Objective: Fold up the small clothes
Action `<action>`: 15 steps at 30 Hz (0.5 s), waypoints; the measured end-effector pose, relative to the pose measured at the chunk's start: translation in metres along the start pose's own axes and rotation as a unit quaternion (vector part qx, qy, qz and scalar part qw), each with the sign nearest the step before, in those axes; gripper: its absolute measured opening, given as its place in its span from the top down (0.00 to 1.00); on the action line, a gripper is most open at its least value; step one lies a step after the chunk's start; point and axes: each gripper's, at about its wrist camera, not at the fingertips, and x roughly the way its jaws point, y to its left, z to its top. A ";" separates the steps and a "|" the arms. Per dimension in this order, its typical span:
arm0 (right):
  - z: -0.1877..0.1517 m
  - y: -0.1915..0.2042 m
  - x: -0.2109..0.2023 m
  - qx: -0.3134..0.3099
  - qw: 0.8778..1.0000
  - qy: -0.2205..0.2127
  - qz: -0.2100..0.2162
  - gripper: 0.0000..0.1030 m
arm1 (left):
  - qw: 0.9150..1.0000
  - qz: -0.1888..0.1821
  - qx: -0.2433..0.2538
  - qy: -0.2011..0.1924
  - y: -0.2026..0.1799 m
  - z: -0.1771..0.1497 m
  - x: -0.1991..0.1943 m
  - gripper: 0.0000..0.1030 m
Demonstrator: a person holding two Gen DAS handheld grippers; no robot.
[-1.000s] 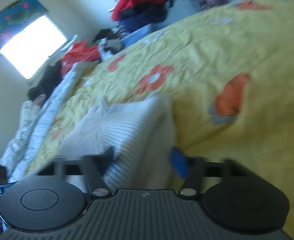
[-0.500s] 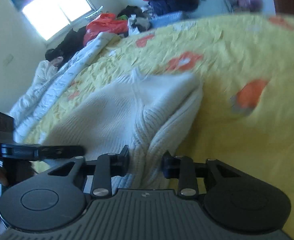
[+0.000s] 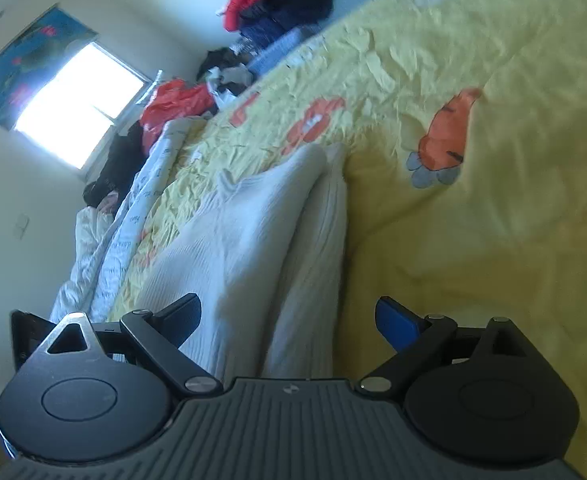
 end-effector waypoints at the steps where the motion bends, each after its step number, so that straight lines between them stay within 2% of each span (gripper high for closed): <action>1: 0.004 -0.001 0.012 0.009 1.000 0.016 0.000 0.08 | 1.000 -0.009 -0.001 -0.001 -0.001 0.003 0.003 0.08; 2: 0.006 0.001 0.022 0.010 1.000 0.026 0.002 0.12 | 1.000 -0.003 -0.003 0.003 -0.005 0.005 0.006 0.08; 3: 0.005 0.007 0.027 0.000 1.000 0.025 0.008 0.17 | 1.000 0.008 -0.001 0.011 -0.010 0.006 0.007 0.15; 4: 0.003 0.014 0.035 -0.005 0.999 0.051 0.012 0.38 | 1.000 0.017 0.003 0.014 -0.015 0.004 0.007 0.23; 6: -0.003 0.033 0.033 -0.050 0.998 0.045 0.000 0.44 | 1.000 0.021 0.004 0.006 -0.018 0.003 -0.003 0.35; 8: -0.007 0.047 0.020 -0.074 0.997 0.038 0.008 0.52 | 1.000 0.012 -0.008 0.002 -0.018 0.003 -0.013 0.37; 10: -0.011 0.054 0.004 -0.082 0.996 0.029 0.029 0.56 | 1.000 0.005 -0.010 0.003 -0.016 -0.004 -0.025 0.37; 12: -0.019 0.052 -0.001 -0.078 0.996 0.038 0.031 0.56 | 1.000 0.009 -0.002 0.015 -0.012 -0.010 -0.026 0.36; 14: -0.029 0.044 0.008 -0.083 0.996 0.046 0.002 0.53 | 0.999 0.029 0.028 0.010 -0.009 -0.015 -0.018 0.26; 15: -0.032 0.038 0.010 -0.076 0.996 0.035 0.004 0.49 | 0.999 0.029 0.027 0.002 -0.007 -0.016 -0.017 0.24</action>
